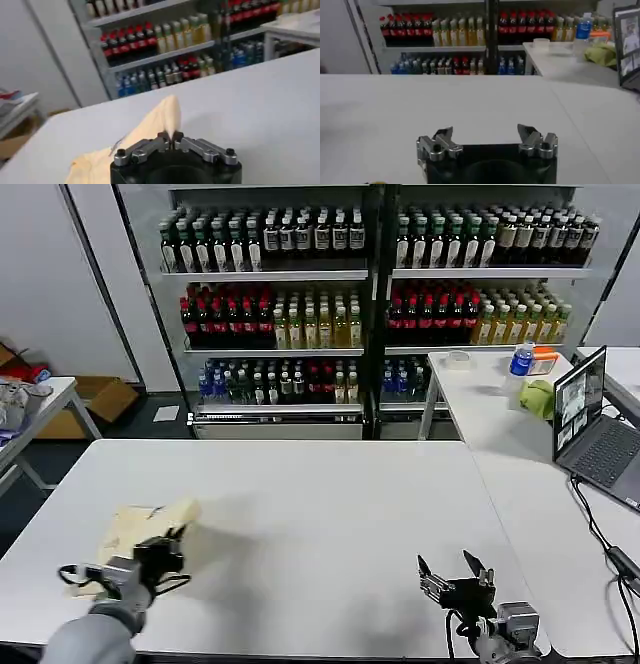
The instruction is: Fold and organize the clothes.
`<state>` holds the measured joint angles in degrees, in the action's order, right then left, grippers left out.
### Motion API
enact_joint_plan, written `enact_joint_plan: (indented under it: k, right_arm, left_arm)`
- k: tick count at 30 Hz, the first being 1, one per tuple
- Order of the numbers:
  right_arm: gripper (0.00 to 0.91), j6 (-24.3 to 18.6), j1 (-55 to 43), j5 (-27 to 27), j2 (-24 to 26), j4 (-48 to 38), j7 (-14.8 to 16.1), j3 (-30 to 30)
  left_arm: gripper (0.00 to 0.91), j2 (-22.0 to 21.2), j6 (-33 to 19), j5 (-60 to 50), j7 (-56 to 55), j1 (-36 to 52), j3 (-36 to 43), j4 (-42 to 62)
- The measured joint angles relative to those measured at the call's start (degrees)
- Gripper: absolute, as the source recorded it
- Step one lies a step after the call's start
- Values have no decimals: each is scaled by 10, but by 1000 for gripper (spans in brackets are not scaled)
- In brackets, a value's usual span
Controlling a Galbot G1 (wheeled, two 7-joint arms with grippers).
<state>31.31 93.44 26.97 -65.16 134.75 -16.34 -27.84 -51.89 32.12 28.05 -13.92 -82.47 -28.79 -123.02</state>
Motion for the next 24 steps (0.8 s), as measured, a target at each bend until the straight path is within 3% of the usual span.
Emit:
enact_joint_plan:
  k: [17, 20, 21, 22, 24]
  right_arm:
    - [907, -1, 14, -14, -8, 16, 4, -14]
    - [907, -1, 13, -15, -7, 18, 5, -15]
    - [907, -2, 12, -15, -6, 18, 6, -15]
    - [907, -2, 11, -15, -5, 18, 6, -15]
    - [907, -3, 10, -16, -4, 18, 7, -16]
  left_arm:
    - [30, -112, 1, 10, -55, 136, 216, 59]
    - [81, -133, -3, 17, -61, 160, 243, 75]
    - [615, -140, -4, 20, -62, 168, 251, 81]
    - [907, -147, -5, 23, -63, 176, 260, 87]
    - [907, -160, -6, 30, -63, 190, 275, 98]
